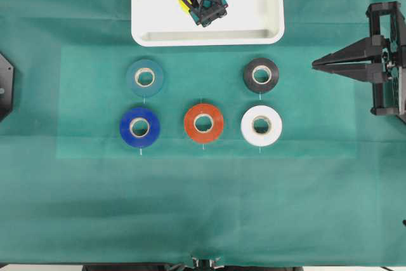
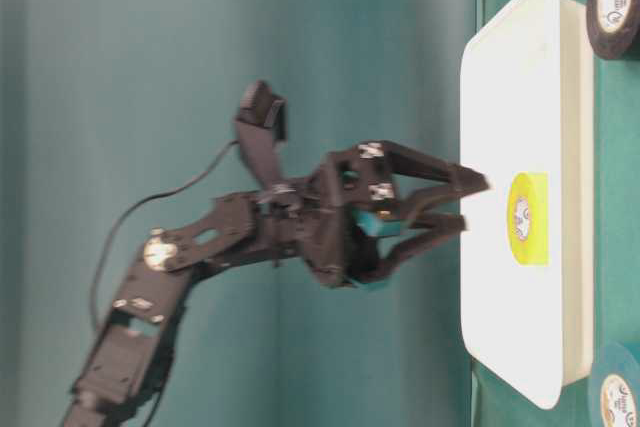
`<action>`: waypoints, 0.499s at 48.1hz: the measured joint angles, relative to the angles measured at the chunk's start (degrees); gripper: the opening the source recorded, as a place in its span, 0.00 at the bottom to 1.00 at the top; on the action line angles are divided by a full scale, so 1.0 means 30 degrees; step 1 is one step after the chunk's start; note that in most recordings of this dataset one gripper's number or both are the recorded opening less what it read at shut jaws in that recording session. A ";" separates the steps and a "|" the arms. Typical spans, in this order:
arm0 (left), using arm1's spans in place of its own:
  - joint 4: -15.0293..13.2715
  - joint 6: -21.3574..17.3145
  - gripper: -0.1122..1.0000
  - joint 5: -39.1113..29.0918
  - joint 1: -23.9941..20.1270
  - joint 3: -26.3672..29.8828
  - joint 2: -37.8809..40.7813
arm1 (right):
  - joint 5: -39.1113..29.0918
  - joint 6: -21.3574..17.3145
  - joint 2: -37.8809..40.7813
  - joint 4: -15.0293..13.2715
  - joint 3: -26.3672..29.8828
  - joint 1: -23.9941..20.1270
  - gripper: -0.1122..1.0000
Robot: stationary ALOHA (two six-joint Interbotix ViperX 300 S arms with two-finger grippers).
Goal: Place the tape from the fixed location into the white case.
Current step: 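Lower the yellow roll into the tray and open the left gripper, then raise the open left gripper away from the yellow roll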
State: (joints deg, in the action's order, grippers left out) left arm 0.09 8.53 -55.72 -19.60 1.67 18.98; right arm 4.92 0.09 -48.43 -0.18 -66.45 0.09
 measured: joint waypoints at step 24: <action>-0.0029 0.0264 0.96 -0.2549 0.0557 0.1465 -0.1670 | -0.0029 -0.0029 0.0000 0.0000 0.0000 0.0000 0.10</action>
State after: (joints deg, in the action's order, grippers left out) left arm 0.00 9.32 -63.37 -17.93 6.06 13.97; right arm 4.83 0.00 -48.43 -0.18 -66.45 0.09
